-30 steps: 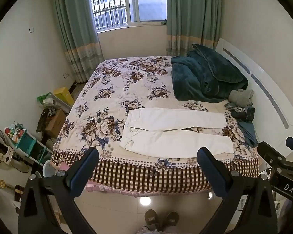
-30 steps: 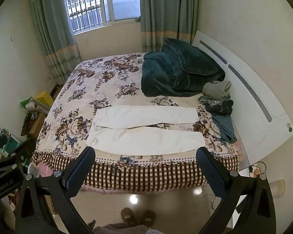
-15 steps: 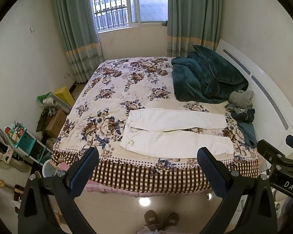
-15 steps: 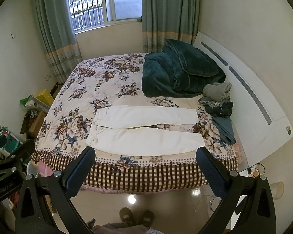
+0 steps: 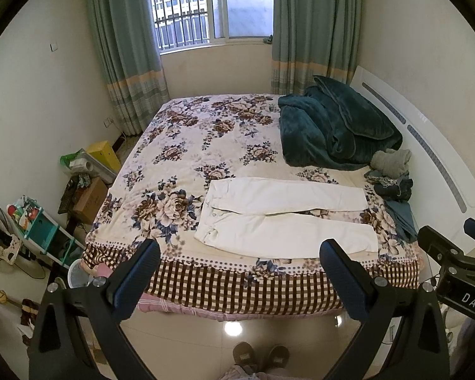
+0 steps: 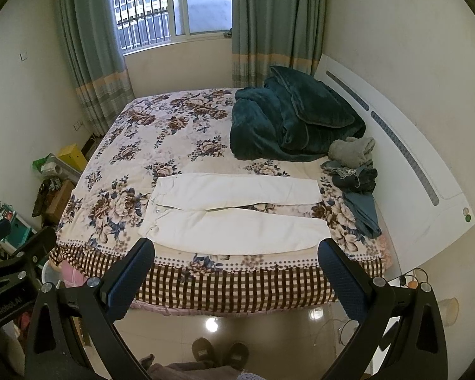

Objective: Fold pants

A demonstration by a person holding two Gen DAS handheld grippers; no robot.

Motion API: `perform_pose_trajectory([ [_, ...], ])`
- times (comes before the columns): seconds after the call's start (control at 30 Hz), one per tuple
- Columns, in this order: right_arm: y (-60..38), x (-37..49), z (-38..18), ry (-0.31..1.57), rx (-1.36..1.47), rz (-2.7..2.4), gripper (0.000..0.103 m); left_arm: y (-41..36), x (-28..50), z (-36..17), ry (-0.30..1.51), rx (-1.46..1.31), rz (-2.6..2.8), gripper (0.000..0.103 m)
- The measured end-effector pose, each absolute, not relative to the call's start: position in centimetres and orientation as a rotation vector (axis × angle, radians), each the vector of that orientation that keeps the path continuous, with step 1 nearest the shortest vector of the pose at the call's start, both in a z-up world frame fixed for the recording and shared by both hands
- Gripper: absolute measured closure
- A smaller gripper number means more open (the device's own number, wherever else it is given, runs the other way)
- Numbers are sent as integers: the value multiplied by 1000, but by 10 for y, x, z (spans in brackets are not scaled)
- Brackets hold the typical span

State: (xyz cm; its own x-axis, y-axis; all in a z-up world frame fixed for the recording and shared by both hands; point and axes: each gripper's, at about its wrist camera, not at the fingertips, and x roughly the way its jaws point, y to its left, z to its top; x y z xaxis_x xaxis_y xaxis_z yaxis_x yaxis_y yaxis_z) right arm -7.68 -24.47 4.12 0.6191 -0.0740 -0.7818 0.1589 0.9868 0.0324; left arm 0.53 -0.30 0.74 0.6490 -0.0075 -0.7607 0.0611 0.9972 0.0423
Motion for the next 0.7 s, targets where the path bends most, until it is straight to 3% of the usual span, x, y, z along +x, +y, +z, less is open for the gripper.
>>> perform_pose_trajectory([
  [0.7, -239, -76, 48, 890, 96, -131, 0, -3, 10, 15, 860, 61, -38, 0],
])
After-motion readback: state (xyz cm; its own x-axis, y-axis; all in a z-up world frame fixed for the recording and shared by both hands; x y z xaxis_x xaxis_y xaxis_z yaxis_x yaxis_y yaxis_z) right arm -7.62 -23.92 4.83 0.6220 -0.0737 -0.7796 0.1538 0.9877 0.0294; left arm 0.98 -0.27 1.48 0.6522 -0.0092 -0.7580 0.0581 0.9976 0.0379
